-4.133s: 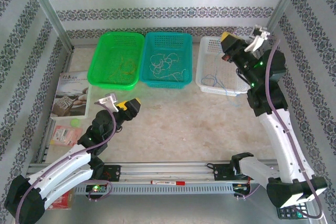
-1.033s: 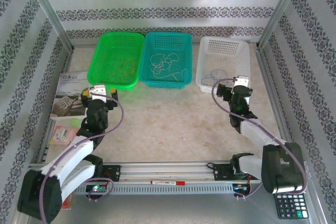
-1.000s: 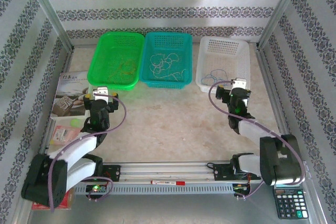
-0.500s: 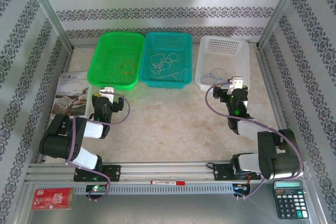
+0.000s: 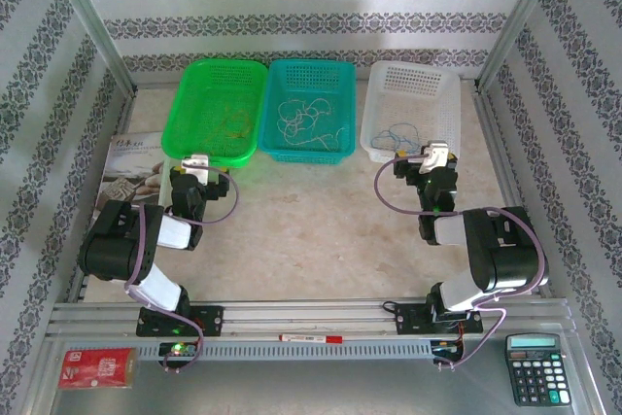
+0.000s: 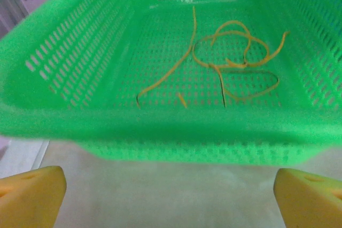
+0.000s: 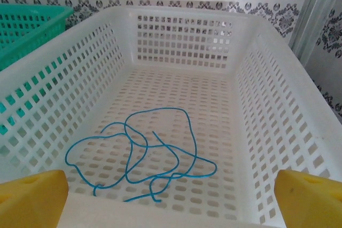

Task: Untangle the cables

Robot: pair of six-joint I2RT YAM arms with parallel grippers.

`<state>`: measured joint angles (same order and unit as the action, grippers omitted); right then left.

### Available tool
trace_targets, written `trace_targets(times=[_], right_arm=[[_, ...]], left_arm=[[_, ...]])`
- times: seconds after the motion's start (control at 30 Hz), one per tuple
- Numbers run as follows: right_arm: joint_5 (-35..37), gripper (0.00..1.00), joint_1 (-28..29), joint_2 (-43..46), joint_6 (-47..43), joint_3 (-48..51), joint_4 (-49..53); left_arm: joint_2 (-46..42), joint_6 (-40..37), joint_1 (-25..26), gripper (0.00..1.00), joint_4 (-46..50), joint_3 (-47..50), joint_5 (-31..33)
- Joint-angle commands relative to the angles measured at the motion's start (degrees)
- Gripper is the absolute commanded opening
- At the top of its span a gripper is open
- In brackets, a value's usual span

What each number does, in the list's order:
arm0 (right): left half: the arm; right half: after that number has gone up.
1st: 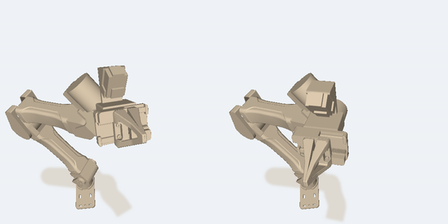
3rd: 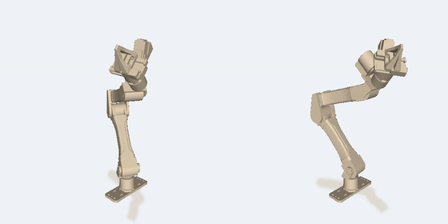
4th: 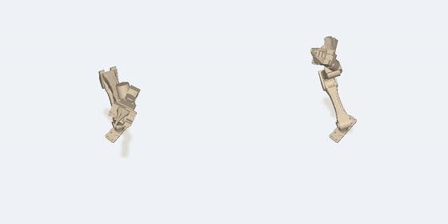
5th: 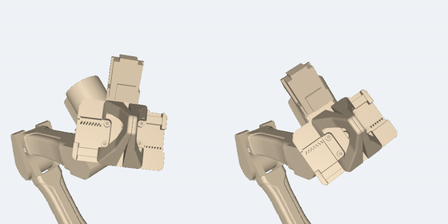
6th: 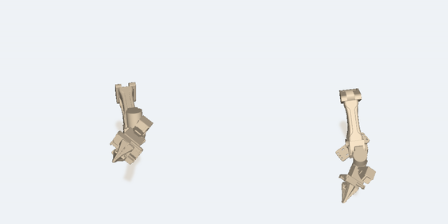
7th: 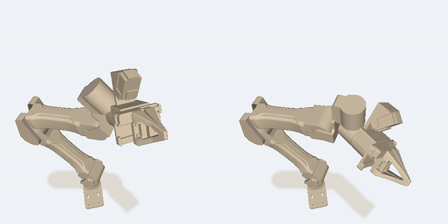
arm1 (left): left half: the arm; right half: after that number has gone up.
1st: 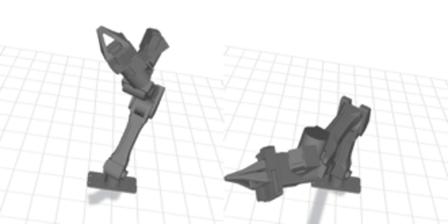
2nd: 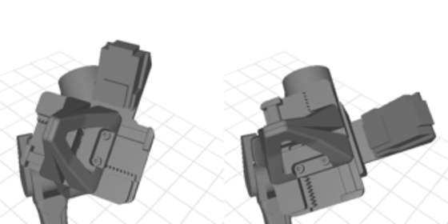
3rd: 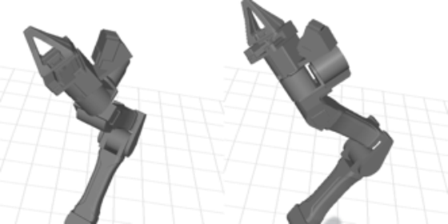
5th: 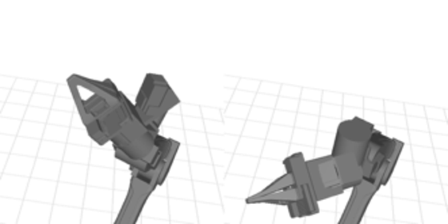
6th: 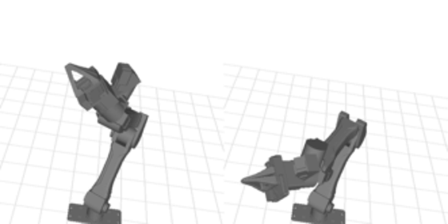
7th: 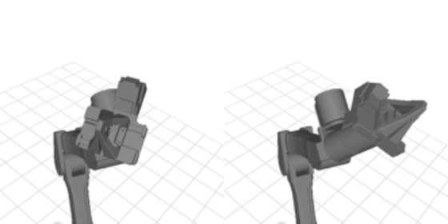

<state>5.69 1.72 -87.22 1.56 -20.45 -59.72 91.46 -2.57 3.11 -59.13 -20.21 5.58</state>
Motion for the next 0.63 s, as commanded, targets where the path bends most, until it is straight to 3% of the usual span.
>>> trace_targets(times=[0.0,0.6], right_arm=[[2.34,0.98,0.81,-0.54,0.48,-0.26,3.65],[-0.28,0.98,-0.24,-0.49,0.74,-0.57,4.40]], left_arm=[[0.01,2.04,-1.10,1.00,2.40,-0.97,0.04],[-0.05,2.04,-1.09,1.00,2.71,-1.06,0.00]])
